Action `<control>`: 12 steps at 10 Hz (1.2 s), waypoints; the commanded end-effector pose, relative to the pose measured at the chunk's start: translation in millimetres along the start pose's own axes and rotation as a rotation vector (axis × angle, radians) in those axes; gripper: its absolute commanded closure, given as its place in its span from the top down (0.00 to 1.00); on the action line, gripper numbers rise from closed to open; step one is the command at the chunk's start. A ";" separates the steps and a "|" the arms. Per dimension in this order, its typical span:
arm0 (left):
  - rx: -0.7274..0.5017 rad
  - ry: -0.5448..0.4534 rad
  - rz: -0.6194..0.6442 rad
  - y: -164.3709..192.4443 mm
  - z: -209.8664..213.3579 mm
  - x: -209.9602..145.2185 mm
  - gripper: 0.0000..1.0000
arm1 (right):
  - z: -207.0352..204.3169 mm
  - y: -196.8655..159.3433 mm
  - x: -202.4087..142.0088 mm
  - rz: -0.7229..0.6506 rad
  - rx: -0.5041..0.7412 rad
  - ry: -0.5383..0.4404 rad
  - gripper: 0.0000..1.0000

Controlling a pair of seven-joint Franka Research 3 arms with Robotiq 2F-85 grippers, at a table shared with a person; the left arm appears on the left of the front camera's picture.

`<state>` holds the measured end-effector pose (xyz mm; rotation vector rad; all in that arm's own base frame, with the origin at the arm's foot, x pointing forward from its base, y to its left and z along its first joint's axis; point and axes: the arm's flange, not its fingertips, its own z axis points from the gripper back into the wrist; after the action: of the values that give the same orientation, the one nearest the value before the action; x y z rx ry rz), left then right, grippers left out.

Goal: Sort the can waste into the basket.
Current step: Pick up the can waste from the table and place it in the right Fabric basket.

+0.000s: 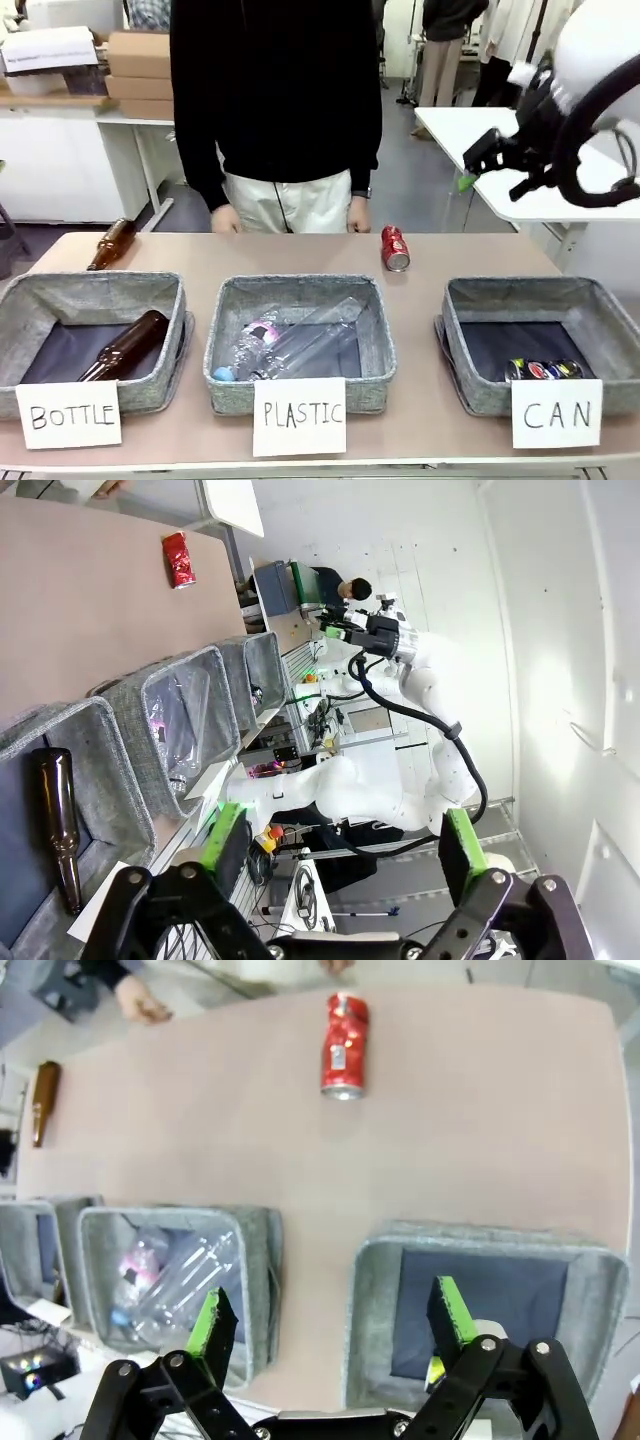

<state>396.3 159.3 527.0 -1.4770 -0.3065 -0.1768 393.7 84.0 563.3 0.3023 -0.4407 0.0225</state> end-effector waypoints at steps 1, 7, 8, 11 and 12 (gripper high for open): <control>0.001 0.006 -0.004 -1.8 -0.9 -3.4 1.00 | 11.0 2.4 -9.8 -0.013 -0.011 -0.010 1.00; 0.001 0.006 -0.004 -1.8 -0.9 -3.4 1.00 | -169.4 65.1 159.4 0.326 -0.114 0.256 1.00; 0.001 0.006 -0.004 -1.8 -0.9 -3.4 1.00 | -210.7 73.4 166.0 0.321 -0.133 0.281 1.00; 0.001 0.006 -0.004 -1.8 -0.9 -3.4 1.00 | -307.5 65.5 158.3 0.212 -0.306 0.328 1.00; 0.001 0.006 -0.004 -1.8 -0.9 -3.4 1.00 | -319.0 58.1 154.0 0.185 -0.339 0.348 1.00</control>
<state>396.6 159.2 526.4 -1.4771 -0.3053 -0.1758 655.0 224.8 358.3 -0.0160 -0.1431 0.2404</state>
